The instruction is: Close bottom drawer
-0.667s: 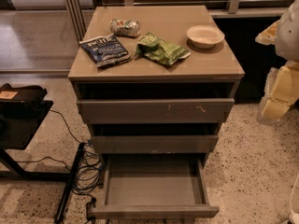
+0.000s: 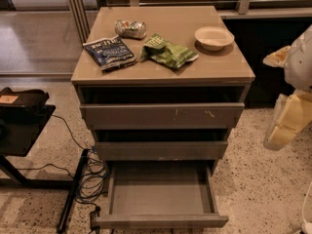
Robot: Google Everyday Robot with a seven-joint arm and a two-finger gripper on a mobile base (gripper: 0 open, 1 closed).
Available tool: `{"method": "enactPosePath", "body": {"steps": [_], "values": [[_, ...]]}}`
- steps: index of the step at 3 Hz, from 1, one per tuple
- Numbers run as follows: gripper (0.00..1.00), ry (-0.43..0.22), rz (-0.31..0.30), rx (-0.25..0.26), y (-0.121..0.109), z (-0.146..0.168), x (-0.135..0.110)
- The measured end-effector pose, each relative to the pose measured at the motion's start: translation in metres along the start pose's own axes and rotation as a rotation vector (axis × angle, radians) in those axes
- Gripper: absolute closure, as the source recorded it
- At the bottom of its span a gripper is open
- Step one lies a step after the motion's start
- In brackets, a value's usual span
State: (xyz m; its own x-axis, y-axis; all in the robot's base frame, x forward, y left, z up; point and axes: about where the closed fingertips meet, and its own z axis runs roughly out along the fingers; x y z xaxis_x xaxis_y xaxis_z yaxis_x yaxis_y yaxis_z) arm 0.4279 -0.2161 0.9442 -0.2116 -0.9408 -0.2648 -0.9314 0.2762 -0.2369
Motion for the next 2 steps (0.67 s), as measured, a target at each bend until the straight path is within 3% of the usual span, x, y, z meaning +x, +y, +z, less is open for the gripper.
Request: {"method": "enactPosePath", "body": {"steps": [2], "values": [[0.41,-0.15,0.003,-0.002,0.056,0.084,0.033]]}}
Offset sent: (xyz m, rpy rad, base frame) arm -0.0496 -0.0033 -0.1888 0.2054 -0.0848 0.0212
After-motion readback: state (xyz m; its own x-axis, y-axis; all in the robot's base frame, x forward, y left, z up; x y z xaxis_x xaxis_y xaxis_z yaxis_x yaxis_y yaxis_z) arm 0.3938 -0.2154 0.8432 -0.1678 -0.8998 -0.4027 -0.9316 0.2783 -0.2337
